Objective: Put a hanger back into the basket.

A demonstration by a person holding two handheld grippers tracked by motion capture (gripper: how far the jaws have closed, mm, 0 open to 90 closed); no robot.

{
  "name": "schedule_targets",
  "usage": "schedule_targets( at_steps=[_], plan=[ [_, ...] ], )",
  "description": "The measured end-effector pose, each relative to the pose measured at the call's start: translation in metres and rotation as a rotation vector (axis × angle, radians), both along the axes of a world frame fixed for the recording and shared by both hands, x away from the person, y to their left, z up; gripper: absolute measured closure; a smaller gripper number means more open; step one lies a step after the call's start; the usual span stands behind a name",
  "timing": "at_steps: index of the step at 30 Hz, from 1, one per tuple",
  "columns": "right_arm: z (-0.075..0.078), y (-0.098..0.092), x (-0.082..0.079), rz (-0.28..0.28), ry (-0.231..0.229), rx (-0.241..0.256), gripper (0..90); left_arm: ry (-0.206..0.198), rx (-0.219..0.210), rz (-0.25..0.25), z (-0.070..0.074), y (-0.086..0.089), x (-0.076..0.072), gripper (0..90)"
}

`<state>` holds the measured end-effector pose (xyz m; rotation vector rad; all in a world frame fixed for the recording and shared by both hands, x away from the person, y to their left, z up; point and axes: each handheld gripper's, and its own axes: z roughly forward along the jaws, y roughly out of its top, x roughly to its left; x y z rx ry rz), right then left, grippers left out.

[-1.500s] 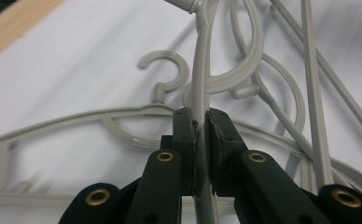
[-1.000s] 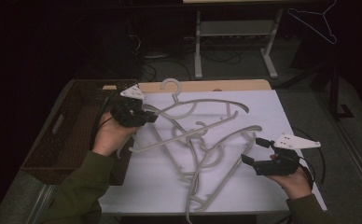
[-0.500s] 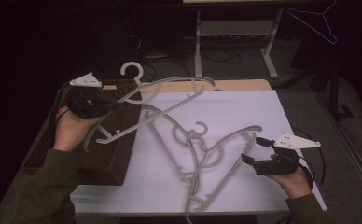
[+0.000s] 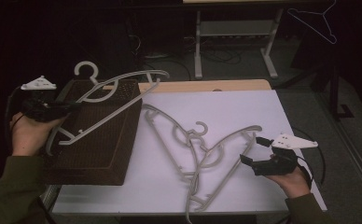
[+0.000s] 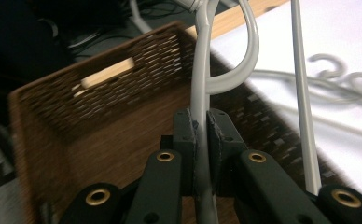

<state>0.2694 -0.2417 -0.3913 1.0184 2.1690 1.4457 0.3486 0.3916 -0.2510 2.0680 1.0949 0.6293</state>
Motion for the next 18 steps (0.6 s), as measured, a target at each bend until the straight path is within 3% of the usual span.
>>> schedule_targets(
  at_steps=[10,18],
  plan=[
    [-0.001,0.002,0.001,-0.003,0.006,-0.008,8.1,0.009,0.023,0.092,-0.016,0.054,-0.001,82.9],
    [-0.001,0.002,0.001,-0.004,0.002,-0.010,8.2,0.022,0.063,0.136,-0.030,0.070,0.001,82.9]
  ],
)
